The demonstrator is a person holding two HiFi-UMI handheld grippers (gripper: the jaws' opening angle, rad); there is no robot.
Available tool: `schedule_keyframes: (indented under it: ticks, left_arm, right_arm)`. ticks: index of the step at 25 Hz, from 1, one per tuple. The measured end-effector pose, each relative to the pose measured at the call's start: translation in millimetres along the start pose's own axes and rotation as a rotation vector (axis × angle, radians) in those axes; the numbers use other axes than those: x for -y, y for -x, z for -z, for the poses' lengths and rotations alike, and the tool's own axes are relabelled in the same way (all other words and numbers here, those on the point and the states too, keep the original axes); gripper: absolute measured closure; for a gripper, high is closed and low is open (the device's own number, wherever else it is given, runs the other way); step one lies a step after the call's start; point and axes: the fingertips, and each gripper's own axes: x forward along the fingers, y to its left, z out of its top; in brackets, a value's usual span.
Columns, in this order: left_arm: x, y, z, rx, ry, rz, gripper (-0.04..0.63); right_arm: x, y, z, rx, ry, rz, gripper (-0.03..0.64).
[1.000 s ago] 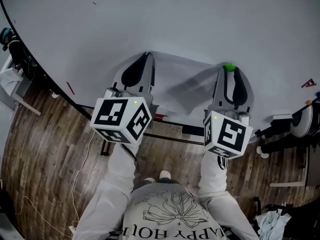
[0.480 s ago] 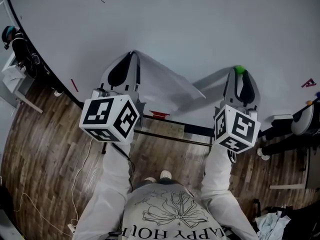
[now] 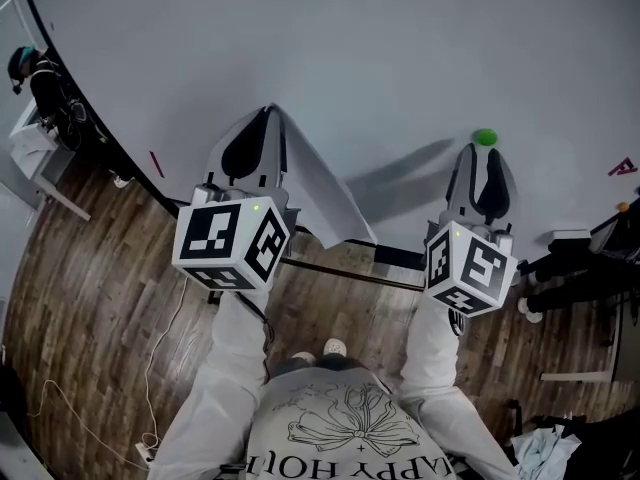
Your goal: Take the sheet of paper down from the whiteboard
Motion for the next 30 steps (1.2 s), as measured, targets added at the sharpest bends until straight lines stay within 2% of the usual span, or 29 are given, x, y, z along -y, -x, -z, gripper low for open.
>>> schedule_keyframes:
  ticks: [4, 14, 30]
  left_arm:
    - [4, 5, 3, 0.000, -0.047, -0.034, 0.591]
    - [21, 13, 18, -0.034, -0.128, -0.032, 0.591]
    - [25, 18, 31, -0.060, -0.097, -0.028, 0.591]
  right_arm:
    - [-11, 9, 5, -0.016, -0.021, -0.018, 0.520]
    - [-27, 19, 21, -0.073, -0.026, -0.075, 0.578]
    - [-31, 19, 26, -0.080, -0.056, -0.086, 0.612]
